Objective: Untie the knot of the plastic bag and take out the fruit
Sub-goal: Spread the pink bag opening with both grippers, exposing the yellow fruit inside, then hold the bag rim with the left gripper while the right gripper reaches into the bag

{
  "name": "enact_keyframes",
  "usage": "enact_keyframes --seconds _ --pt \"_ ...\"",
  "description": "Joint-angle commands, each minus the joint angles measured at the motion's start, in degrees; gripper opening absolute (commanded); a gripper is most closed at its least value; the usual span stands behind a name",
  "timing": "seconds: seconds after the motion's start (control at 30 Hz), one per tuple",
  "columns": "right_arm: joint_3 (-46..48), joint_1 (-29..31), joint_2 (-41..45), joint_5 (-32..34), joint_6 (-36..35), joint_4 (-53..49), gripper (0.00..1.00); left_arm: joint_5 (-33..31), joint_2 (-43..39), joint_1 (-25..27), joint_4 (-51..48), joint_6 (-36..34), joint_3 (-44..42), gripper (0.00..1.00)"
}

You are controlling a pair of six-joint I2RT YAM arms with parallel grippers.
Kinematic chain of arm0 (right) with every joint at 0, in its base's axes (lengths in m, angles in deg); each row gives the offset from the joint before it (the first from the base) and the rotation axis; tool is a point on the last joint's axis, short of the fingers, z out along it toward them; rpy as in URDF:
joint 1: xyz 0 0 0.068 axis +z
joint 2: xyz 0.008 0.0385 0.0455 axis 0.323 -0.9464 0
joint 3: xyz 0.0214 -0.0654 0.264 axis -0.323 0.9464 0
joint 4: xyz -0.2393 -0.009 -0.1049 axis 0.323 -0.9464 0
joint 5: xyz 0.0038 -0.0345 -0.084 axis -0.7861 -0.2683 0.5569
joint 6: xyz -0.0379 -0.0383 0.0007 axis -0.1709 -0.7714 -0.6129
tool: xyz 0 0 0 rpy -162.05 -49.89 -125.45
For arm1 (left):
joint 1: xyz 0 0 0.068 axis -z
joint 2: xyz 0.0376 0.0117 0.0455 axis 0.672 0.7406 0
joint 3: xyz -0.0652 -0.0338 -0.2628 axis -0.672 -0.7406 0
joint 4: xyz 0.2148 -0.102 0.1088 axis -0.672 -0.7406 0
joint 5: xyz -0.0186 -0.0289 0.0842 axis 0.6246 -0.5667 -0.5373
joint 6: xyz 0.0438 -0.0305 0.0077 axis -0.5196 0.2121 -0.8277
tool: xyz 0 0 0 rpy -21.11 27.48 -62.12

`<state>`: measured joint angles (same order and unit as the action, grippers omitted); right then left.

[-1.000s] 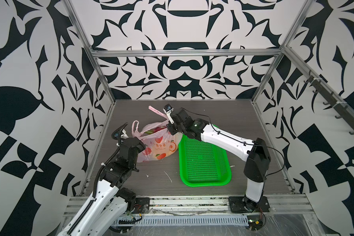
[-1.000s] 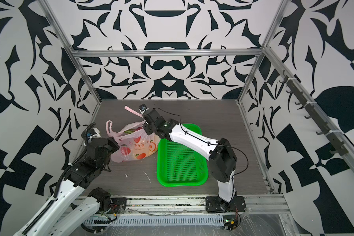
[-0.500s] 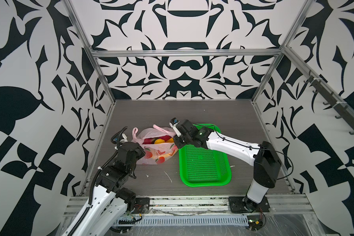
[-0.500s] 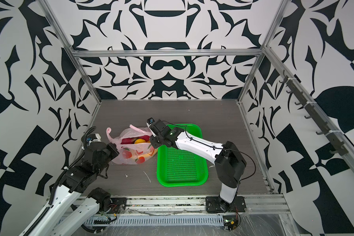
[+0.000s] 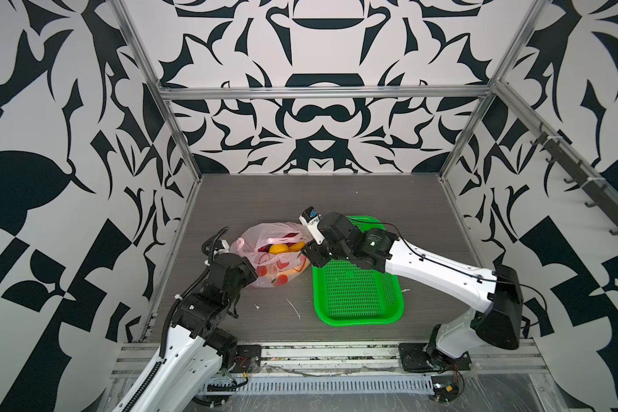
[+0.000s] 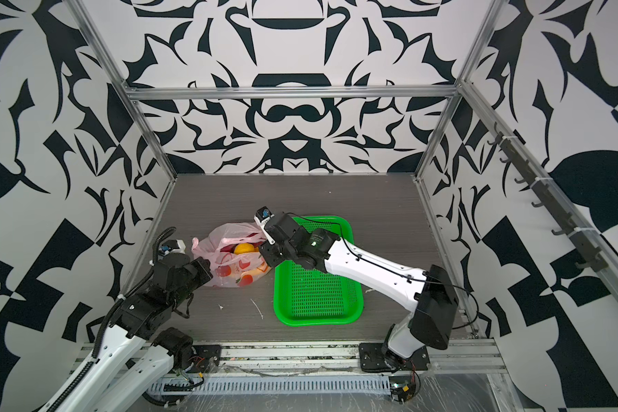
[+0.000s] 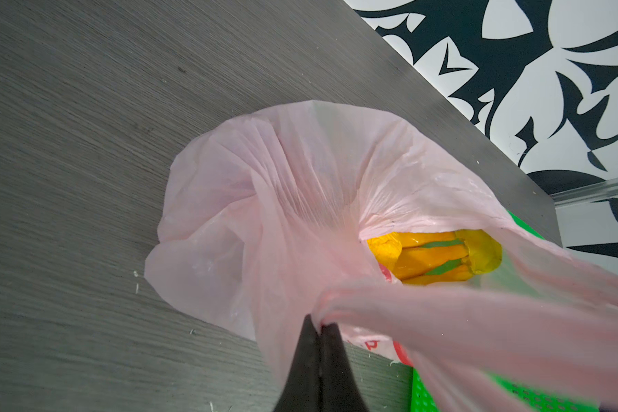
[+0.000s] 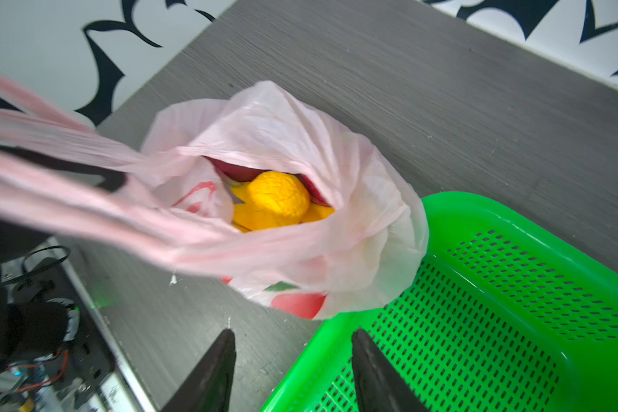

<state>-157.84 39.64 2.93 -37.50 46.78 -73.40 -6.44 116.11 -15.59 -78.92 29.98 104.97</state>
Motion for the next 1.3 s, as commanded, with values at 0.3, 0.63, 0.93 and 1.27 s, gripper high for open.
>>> enact_keyframes --seconds 0.3,0.63,0.93,1.27 --pt "4.3 8.0 3.5 3.9 6.9 1.9 0.20 2.6 -3.9 -0.1 2.1 -0.7 -2.1 0.00" --pt "-3.8 8.1 -7.0 7.9 6.0 5.5 0.17 3.8 -7.1 0.0 0.5 0.1 -3.0 0.00" --pt "-12.3 5.9 -16.6 7.5 3.4 4.4 0.15 3.6 -11.1 -0.1 -2.9 0.2 -4.0 0.00" --pt "-15.7 3.6 -20.6 4.0 2.6 3.8 0.14 4.3 -14.7 -0.1 -4.6 0.3 -6.1 0.00"
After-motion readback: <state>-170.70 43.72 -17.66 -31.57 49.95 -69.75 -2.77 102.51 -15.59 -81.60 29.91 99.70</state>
